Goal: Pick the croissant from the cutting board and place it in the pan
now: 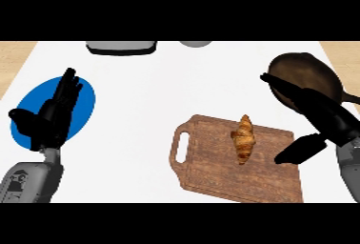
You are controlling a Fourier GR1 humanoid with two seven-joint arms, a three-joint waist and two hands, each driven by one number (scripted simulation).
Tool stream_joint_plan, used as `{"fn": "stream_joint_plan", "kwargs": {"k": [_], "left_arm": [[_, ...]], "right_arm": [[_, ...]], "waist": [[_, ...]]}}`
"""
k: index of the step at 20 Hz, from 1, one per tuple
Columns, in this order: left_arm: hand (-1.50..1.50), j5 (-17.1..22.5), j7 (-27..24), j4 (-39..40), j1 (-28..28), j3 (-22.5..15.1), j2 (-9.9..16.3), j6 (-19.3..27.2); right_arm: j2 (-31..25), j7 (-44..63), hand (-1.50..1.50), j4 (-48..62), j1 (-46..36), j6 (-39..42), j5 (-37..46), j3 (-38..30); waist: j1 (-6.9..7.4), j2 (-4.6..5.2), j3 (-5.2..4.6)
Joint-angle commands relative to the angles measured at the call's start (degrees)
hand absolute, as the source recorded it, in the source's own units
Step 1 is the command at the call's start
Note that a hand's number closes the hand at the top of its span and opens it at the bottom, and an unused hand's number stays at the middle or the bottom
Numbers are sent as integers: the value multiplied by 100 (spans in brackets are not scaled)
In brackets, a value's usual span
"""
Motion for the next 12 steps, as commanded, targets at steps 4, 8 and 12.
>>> {"fn": "stream_joint_plan", "kwargs": {"k": [4, 8, 12], "left_arm": [[0, -38, -126, 127, -39, 208, -120, -216], [0, -403, 106, -361, 235, -58, -318, 6], [0, 38, 71, -33, 8, 438, -2, -506]], "right_arm": [[357, -434, -150, 403, 323, 263, 589, 2], [383, -582, -150, 552, 243, 680, 613, -153], [751, -971, -150, 1052, 248, 357, 1272, 291]], "waist": [[-15, 1, 1], [-5, -5, 1], [0, 1, 1]]}}
